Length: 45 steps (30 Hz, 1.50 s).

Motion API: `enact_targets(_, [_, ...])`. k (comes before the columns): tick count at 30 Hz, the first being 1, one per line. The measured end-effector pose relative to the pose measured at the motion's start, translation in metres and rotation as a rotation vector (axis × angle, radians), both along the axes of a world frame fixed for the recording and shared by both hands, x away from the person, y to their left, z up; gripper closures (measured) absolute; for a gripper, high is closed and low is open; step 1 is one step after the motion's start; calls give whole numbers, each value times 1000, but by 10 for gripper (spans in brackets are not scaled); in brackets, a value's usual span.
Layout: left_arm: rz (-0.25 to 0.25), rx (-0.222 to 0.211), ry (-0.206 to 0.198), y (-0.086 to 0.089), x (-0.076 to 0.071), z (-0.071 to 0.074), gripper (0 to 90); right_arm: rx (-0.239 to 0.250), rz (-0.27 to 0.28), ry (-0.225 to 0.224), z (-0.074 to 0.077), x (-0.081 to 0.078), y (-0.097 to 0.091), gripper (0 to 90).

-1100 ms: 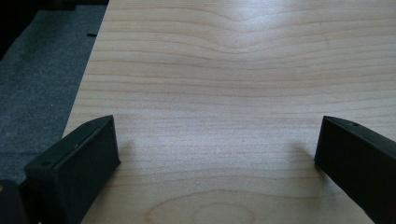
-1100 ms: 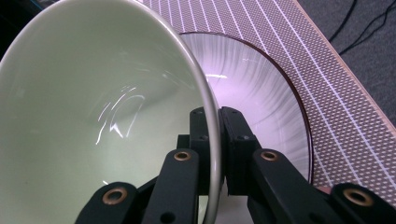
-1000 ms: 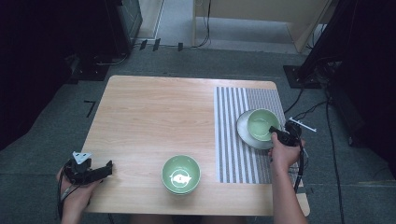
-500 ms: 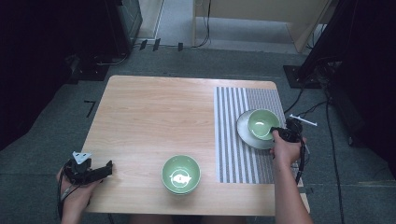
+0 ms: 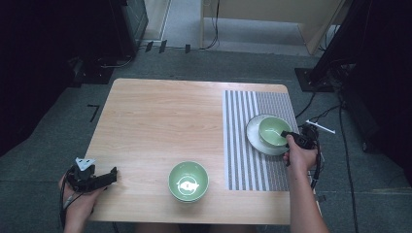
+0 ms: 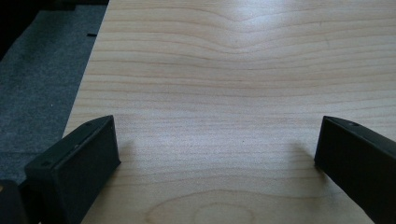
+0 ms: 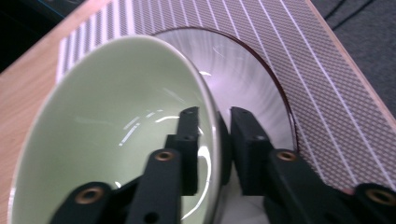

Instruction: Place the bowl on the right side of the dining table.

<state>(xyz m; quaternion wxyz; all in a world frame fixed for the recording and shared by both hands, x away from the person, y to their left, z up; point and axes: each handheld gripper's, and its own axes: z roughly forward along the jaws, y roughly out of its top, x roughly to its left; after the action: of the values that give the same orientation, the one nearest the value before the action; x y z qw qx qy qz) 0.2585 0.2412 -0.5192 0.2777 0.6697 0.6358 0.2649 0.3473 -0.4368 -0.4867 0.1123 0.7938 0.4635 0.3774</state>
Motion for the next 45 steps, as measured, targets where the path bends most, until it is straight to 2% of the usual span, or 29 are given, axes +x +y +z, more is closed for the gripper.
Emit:
enact_targets(3, [0,0,0,0,0,0,0,-7,2,-35,3,0,0,576])
enact_targets(4, [0,0,0,0,0,0,0,-7,2,-35,3,0,0,576])
enact_targets(7, [0,0,0,0,0,0,0,-87,13,-74,11,-1,3,423])
enact_targets(8, [0,0,0,0,0,0,0,-124,11,-106,15,-4,4,344])
enact_targets(9, [0,0,0,0,0,0,0,-145,10,-120,17,-5,5,315])
enact_targets(10, [0,0,0,0,0,0,0,-173,32,-127,18,-7,7,275])
enact_targets(11, [0,0,0,0,0,0,0,-180,47,-131,19,-8,7,256])
enact_targets(14, [0,0,0,0,0,0,0,-209,71,-143,22,-12,10,235])
enact_targets(18, [0,0,0,0,0,0,0,-224,108,-197,26,-19,13,199])
enact_targets(19, [0,1,0,0,0,0,0,-224,108,-197,26,-19,13,199])
enact_targets(20, [0,0,0,0,0,0,0,-234,127,-223,28,-24,15,171])
enact_targets(24, [0,0,0,0,0,0,0,-243,133,-252,31,-32,18,166])
enact_targets(29, [0,0,0,0,0,0,0,-266,171,-269,31,-42,26,166])
enact_targets(34, [-1,0,0,0,0,0,0,-260,193,-300,33,-54,31,166])
enact_targets(37, [0,-1,0,0,0,0,0,-254,198,-308,33,-62,34,167])
enact_targets(41, [0,0,-1,0,0,0,0,-276,196,-311,32,-72,33,168])
enact_targets(45, [0,0,-1,0,0,0,0,-276,191,-309,31,-80,31,168])
